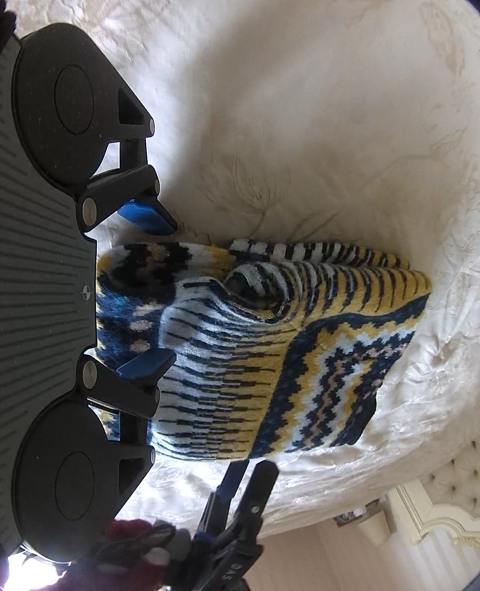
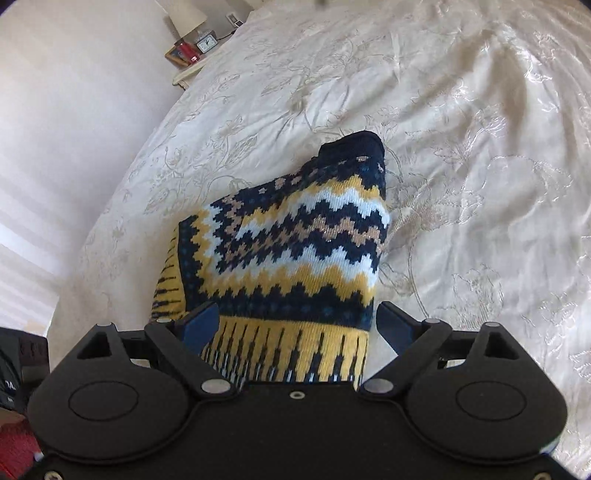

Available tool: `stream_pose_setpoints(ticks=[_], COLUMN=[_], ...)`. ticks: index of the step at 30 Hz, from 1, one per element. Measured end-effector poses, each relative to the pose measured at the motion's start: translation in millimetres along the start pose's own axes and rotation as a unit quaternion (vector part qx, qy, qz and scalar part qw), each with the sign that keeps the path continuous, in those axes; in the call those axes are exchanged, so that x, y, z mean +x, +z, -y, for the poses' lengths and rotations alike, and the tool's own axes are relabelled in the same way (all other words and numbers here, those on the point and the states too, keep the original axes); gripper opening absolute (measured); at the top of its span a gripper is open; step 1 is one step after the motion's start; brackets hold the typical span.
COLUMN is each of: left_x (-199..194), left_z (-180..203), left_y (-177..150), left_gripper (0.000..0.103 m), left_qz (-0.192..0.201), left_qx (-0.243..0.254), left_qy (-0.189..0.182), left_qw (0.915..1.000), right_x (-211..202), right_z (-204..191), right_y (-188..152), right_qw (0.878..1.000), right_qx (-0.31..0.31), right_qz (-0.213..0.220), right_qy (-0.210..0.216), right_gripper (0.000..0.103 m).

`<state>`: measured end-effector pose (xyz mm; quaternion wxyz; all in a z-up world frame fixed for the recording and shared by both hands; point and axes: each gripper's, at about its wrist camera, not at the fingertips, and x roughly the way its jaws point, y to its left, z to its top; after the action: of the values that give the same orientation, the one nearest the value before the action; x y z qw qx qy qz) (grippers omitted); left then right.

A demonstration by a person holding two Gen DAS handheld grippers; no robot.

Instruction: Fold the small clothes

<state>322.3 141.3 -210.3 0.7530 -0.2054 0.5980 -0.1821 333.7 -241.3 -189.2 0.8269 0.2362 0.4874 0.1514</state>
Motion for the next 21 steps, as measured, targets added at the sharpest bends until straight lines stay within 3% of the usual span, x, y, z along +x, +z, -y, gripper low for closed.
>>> stream_pose_setpoints(ticks=[5,10,12,15,16,18,19,20,21], left_x=[21,37,40,42,41,42,42,41,40], left_z=[2,5,6,7,7,7,6,8,11], left_y=[7,10,12,12,12,12,12,11,10], left_gripper=[0.074,0.085,0.094,0.094,0.09,0.041,0.036,0.032,0.032], left_qz=[-0.008,-0.011,-0.013,-0.016,-0.015,-0.023,-0.027,-0.029,-0.029], left_qx=[-0.016,-0.034,-0.037,-0.043,-0.046,-0.047,-0.049,-0.046,-0.039], left_qy=[-0.031,-0.074,-0.086,-0.098,-0.106,-0.121,-0.122,-0.126,-0.129], left_qw=[0.9993,0.9966,0.9955,0.9942,0.9932,0.9912,0.9909,0.9905,0.9904], right_x=[33,58,67,74,74,75,74,72,70], right_z=[14,29,34,38,39,40,37,35,32], right_y=[15,21,20,17,16,15,15,15,16], right_qw=[0.999,0.995,0.993,0.99,0.989,0.987,0.989,0.991,0.993], right_qx=[0.031,0.066,0.08,0.095,0.102,0.114,0.106,0.094,0.084], right_qz=[-0.021,-0.041,-0.05,-0.053,-0.051,-0.053,-0.052,-0.057,-0.06], right_qy=[0.03,0.063,0.077,0.087,0.091,0.099,0.089,0.073,0.065], right_gripper=[0.094,0.098,0.098,0.098,0.098,0.092,0.083,0.061,0.054])
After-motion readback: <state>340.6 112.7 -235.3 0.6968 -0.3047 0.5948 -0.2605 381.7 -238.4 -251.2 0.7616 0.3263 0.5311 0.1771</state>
